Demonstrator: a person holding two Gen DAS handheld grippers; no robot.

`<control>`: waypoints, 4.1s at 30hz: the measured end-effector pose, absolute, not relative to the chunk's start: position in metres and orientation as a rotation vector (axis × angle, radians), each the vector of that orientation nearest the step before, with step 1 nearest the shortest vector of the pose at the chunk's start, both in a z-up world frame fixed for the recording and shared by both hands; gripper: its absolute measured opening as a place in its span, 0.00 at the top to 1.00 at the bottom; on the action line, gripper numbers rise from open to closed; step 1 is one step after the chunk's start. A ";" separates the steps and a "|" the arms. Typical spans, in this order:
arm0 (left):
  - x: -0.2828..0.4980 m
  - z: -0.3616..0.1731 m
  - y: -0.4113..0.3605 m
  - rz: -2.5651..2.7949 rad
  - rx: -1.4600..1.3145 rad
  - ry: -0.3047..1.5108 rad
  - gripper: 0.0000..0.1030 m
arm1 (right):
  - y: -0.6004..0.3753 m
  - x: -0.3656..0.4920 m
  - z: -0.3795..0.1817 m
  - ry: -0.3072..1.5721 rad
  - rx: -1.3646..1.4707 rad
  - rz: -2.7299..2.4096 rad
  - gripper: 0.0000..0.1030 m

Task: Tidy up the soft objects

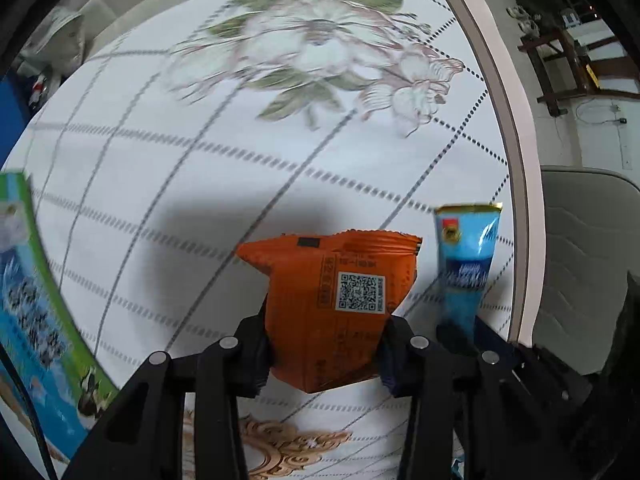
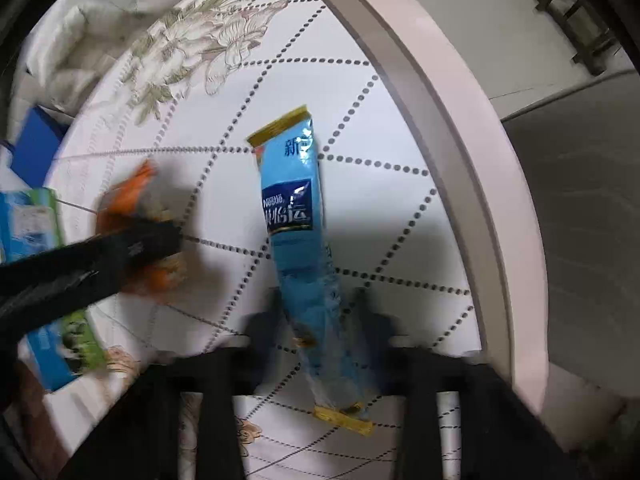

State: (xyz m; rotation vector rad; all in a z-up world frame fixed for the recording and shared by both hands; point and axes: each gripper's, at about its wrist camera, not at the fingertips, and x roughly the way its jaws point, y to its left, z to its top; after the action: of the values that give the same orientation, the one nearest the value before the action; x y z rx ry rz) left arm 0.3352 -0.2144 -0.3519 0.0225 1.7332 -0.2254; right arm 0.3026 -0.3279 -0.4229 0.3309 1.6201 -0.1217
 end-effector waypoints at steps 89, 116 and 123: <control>0.207 -0.180 0.169 0.161 -0.104 1.264 0.00 | 0.048 0.274 -0.261 1.371 -0.068 0.114 0.00; 0.052 -0.007 0.123 0.145 -0.083 0.969 0.00 | -0.001 0.114 -0.049 1.009 -0.063 0.157 0.00; 0.018 0.019 0.118 0.143 -0.102 0.926 0.00 | -0.009 0.074 -0.011 0.945 -0.055 0.164 0.00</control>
State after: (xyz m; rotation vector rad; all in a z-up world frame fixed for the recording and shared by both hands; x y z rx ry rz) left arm 0.0185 0.1185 0.0191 -0.1024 0.9257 0.1428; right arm 0.0740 -0.0087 -0.0109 -0.0545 0.9448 0.1640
